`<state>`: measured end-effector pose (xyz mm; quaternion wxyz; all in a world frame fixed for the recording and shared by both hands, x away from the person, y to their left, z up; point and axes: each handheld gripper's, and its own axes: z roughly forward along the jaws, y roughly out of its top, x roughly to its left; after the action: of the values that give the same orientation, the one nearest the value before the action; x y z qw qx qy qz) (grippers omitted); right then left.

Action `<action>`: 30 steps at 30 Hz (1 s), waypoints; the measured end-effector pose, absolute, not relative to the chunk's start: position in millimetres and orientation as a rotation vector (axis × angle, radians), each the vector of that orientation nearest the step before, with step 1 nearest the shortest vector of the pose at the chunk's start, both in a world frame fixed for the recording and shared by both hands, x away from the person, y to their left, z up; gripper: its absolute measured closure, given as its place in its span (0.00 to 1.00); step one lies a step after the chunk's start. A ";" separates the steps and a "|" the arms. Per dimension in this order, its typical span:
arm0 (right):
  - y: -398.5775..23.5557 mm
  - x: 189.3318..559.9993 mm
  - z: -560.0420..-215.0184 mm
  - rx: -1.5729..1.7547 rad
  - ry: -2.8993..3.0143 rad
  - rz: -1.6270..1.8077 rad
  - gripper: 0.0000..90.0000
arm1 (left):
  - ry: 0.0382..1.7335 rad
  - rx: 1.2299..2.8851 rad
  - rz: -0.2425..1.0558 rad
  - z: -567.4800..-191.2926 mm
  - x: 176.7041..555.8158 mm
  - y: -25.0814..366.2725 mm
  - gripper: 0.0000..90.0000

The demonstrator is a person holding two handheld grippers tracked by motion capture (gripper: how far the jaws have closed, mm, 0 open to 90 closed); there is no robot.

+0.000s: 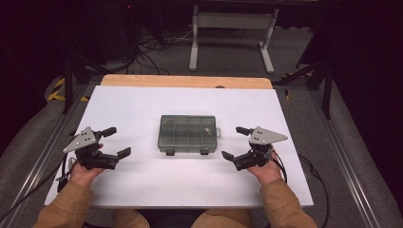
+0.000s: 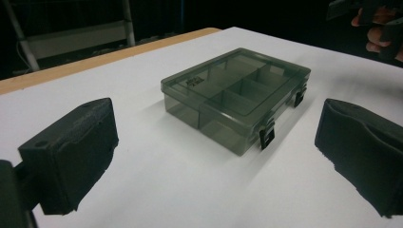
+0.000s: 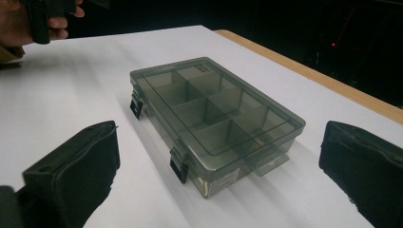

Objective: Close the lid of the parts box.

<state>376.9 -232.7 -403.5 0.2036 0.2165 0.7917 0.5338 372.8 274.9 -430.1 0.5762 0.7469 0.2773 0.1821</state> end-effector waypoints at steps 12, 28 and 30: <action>-241.9 371.8 -426.0 0.666 2.184 1.505 0.00 | 0.689 1.704 0.430 -449.4 366.9 281.6 0.01; -249.8 367.2 -451.5 0.736 2.177 1.489 0.00 | 0.711 1.758 0.432 -467.9 365.3 281.0 0.01; -249.7 366.6 -451.3 0.736 2.170 1.493 0.00 | 0.722 1.750 0.416 -467.8 365.0 280.8 0.01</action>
<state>366.6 -249.7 -451.3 0.2019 0.2637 0.7770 0.5347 365.0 280.8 -467.8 0.5658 0.7444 0.3072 0.1770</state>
